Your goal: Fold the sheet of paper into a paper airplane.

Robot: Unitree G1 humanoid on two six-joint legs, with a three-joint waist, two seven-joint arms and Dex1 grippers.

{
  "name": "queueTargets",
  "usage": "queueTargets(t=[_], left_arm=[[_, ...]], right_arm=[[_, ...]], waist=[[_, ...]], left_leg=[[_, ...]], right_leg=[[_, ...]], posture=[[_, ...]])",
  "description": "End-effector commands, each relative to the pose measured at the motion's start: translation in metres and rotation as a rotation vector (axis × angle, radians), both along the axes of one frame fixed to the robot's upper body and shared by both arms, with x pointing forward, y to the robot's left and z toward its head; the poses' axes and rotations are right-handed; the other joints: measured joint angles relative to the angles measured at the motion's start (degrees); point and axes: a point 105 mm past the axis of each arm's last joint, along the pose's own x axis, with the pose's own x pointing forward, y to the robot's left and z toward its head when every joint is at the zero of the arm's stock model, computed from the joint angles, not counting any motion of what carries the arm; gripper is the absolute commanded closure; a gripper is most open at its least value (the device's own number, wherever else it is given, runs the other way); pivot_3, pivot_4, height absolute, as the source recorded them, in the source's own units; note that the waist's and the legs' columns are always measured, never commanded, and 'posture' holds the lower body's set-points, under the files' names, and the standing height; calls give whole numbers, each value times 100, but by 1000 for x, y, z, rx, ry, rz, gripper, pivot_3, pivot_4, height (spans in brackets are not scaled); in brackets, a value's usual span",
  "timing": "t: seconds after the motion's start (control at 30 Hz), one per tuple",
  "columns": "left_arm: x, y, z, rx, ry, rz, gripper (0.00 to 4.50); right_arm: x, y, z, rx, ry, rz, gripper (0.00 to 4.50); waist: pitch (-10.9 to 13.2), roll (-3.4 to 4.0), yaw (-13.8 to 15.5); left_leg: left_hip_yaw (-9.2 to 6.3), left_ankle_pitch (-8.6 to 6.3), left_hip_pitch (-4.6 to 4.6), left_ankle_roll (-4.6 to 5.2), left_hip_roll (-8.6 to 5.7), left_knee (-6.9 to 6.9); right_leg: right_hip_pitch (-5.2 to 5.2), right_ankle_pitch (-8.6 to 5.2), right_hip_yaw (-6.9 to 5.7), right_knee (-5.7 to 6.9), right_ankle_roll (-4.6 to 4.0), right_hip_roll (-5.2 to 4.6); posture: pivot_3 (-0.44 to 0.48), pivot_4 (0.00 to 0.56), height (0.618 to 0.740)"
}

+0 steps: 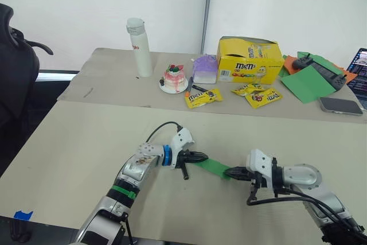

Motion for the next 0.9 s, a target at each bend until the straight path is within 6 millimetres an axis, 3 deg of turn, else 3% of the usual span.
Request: queueTargets(t=[0.03, 0.17, 0.3, 0.43, 0.67, 0.9], left_arm=[[-11, 0, -24, 57, 87, -14, 4500], [-11, 0, -24, 57, 86, -16, 4500], [-11, 1, -24, 55, 84, -15, 4500], [-11, 0, -23, 50, 85, -13, 4500], [-8, 3, -22, 52, 66, 6, 4500], [-4, 23, -17, -20, 116, 98, 4500]], right_arm=[[-9, -1, 2, 1, 1, 34, 4459], [-11, -6, 3, -23, 1, 31, 4459], [4, 6, 62, 143, -47, -7, 4459], [15, 13, 76, 186, -57, -38, 4459], [36, 22, 31, 12, -44, -131, 4459], [24, 22, -11, -75, 75, -165, 4459]], waist=[[1, -2, -1], [2, -3, 0], [4, -1, -11], [4, -2, 9], [-4, 12, -1], [-8, 17, -43]], left_leg=[[0, 0, -1, 0, 0, 0], [1, 0, 0, 0, 0, 0], [1, 0, -5, 0, 1, 0], [-6, 0, -4, 0, 3, 0], [-6, 0, -10, 1, 0, 1], [-5, -1, -7, 1, 8, 0]], right_leg=[[0, 0, 0, 0, 0, 0], [0, 0, 1, 0, 0, -1], [-5, 0, 3, 2, 0, -1], [-3, 0, -2, 2, 0, 0], [-8, 0, 1, -2, -1, -1], [-10, 0, 2, 1, -1, 9]], posture=[[0, 150, 740], [0, 150, 740], [0, 150, 740], [0, 150, 740], [0, 150, 740], [0, 150, 740]])
